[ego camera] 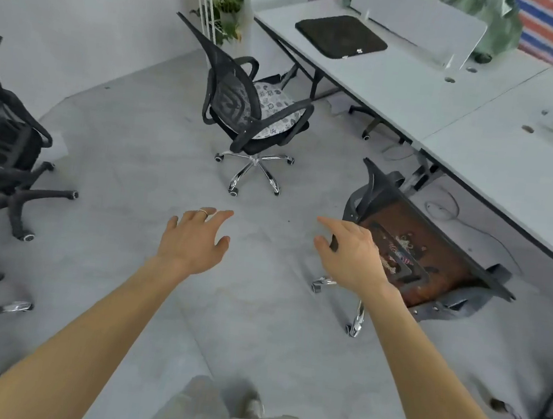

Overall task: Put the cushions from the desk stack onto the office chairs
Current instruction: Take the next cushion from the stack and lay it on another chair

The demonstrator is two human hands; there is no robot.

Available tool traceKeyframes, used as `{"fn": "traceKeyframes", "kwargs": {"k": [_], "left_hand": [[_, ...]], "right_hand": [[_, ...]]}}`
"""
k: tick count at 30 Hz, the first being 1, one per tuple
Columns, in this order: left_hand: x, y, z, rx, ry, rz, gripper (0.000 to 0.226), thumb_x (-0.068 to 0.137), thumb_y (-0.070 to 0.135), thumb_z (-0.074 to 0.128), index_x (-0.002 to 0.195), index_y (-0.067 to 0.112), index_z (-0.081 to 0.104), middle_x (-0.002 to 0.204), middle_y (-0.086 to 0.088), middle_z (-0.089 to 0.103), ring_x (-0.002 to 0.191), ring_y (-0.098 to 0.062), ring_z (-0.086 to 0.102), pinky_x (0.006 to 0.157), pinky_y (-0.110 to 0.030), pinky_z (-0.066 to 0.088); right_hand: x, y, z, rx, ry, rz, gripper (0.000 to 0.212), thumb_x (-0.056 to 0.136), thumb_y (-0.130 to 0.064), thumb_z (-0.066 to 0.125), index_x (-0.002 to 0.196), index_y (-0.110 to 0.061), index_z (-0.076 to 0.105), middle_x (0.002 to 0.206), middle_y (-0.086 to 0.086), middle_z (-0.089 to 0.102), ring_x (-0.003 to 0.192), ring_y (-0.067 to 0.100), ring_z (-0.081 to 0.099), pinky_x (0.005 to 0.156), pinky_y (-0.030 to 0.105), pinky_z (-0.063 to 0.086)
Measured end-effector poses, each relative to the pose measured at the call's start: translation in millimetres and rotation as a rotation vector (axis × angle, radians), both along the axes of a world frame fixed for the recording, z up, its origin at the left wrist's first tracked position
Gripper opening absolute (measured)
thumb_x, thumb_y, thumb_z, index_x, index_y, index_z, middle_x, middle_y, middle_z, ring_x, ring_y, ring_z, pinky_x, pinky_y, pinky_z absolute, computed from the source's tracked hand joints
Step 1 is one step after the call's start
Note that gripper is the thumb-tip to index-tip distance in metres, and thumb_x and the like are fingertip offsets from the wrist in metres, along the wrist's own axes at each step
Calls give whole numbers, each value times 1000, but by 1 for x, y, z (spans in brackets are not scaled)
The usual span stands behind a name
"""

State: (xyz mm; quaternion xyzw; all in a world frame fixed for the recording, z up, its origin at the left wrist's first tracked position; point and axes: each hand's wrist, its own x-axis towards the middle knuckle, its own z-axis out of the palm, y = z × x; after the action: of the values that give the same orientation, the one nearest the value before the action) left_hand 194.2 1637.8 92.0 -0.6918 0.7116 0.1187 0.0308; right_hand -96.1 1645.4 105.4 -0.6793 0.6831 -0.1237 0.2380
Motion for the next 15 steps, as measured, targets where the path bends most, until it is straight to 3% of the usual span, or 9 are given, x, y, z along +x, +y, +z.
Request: {"fn": "traceKeyframes", "kwargs": {"k": [7,15], "left_hand": [[38,-172,-6,-24,-21,-92,53,98,43,46,149,39,34,156,3,36,140,-26,36,114,-48,27],[27,-387,1,-22,-29,-335,55,95,42,48,149,39,35,152,6,42,137,-25,40,108,-49,34]], "right_hand": [[31,-137,-2,-32,32,-107,46,102,-44,47,147,-36,50,149,-3,51,142,32,35,116,49,30],[36,-271,19,-43,28,-392,45,102,-44,47,146,-38,50,150,-4,50,144,29,32,116,47,30]]}}
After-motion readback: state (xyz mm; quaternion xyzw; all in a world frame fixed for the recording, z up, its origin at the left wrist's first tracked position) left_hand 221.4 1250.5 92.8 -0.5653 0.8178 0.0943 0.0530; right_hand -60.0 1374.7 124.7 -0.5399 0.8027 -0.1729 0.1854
